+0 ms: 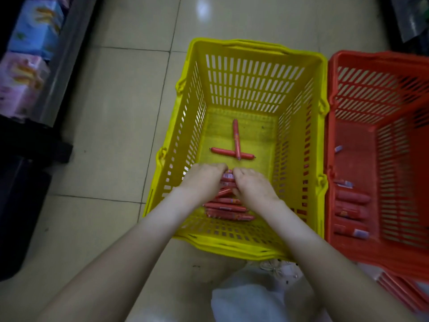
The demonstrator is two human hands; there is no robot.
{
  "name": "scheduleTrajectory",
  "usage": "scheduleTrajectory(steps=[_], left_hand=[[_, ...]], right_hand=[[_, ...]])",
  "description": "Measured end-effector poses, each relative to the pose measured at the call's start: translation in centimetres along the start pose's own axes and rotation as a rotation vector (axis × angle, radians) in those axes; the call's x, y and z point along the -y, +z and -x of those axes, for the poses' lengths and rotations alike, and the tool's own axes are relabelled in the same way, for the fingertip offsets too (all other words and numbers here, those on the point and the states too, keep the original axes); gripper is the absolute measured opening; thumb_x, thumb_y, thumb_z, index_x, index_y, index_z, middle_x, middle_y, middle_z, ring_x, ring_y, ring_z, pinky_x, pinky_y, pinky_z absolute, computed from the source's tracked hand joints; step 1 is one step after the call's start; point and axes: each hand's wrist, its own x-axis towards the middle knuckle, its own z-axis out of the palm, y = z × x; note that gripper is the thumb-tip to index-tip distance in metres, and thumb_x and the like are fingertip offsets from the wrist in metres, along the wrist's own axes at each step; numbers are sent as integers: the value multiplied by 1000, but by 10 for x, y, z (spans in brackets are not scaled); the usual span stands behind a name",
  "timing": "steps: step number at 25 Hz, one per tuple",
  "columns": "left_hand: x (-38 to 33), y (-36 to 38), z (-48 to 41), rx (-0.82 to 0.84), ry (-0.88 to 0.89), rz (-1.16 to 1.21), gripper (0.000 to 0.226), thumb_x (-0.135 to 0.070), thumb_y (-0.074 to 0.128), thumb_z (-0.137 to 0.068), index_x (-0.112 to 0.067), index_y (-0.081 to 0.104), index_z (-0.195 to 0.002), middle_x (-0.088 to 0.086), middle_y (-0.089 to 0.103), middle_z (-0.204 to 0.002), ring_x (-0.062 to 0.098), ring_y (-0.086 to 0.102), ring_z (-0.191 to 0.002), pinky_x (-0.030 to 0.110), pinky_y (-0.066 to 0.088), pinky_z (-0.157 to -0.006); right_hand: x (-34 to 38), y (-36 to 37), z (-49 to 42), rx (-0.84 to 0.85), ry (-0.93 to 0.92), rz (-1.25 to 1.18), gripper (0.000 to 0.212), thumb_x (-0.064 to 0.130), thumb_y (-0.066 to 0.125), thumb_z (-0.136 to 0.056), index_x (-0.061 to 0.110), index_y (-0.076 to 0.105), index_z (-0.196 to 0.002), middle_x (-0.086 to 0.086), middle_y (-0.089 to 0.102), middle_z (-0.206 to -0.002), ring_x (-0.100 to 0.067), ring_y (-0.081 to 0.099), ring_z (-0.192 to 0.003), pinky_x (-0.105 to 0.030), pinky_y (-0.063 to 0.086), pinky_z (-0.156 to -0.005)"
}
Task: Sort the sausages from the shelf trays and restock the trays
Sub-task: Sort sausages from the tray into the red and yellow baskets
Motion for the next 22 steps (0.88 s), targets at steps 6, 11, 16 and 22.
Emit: scheduleTrajectory(steps=[6,11,16,22], left_hand=[[-20,16,9,9,-35,-135,73,-37,47,-96,-23,4,-152,8,9,-159,24,9,-147,44,5,-117],[-97,3,36,-279,75,29,62,-26,47,-90,-10,29,-147,17,30,-152,30,32,-139,43,21,-115],[-207,17,59,-682,380,134,49,-18,50,-83,-2,54,-130,22,52,-134,35,51,-122,45,38,-106],[-313,112,66,-508,824,-109,44,-20,54,-84,-11,60,-126,13,49,-141,30,45,-130,44,22,-112]], right_hand=[[-4,2,20,-11,46,74,76,35,49,-94,12,5,-151,-7,12,-158,-24,8,-146,-47,-2,-116],[-40,-29,107,-598,15,-67,46,19,54,-80,7,58,-123,-11,60,-122,-28,51,-117,-41,31,-103],[-118,-10,229,-828,231,-172,42,18,49,-87,4,55,-126,-14,57,-126,-26,45,-119,-39,31,-102],[-193,115,338,-601,680,-330,53,15,46,-83,2,39,-134,-23,51,-128,-38,48,-119,-46,35,-104]])
